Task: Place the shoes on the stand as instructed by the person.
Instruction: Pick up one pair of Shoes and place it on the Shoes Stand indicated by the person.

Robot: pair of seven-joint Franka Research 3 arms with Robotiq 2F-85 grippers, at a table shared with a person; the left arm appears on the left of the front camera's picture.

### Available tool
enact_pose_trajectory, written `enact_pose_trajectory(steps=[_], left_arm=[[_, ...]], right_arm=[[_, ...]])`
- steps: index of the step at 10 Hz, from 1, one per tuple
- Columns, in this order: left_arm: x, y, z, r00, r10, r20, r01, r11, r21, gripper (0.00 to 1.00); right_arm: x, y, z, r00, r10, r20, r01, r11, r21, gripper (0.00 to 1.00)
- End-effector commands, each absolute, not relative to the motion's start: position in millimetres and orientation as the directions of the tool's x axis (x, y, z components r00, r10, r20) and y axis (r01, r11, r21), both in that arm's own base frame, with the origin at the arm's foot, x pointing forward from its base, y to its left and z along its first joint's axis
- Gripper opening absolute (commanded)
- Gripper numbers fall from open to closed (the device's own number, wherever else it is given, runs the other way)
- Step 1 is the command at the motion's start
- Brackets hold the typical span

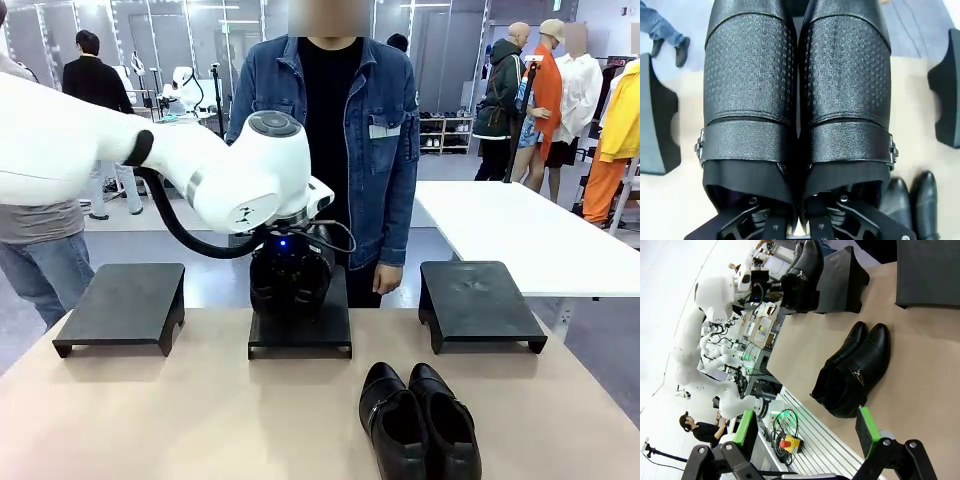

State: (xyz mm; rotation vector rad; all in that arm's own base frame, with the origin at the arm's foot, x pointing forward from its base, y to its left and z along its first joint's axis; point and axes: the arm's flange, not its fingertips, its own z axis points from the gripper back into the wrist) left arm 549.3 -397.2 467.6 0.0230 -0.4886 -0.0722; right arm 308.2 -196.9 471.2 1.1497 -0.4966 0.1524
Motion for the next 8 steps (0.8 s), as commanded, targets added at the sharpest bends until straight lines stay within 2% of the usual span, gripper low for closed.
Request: enact_pose_trajectory(steps=[1, 8], left_arm=[[569, -410, 471, 0.860, -0.075, 0.505, 0.080, 0.997, 0.011, 0.08], [602, -415, 438, 0.877, -0.078, 0.474, 0.081, 0.997, 0.014, 0.08]], right_arm=[[307, -197, 472, 0.877, -0.134, 0.462, -0.376, 0.408, 0.832, 1.00], [307, -197, 472, 0.877, -0.134, 0.462, -0.376, 0.408, 0.832, 1.00]])
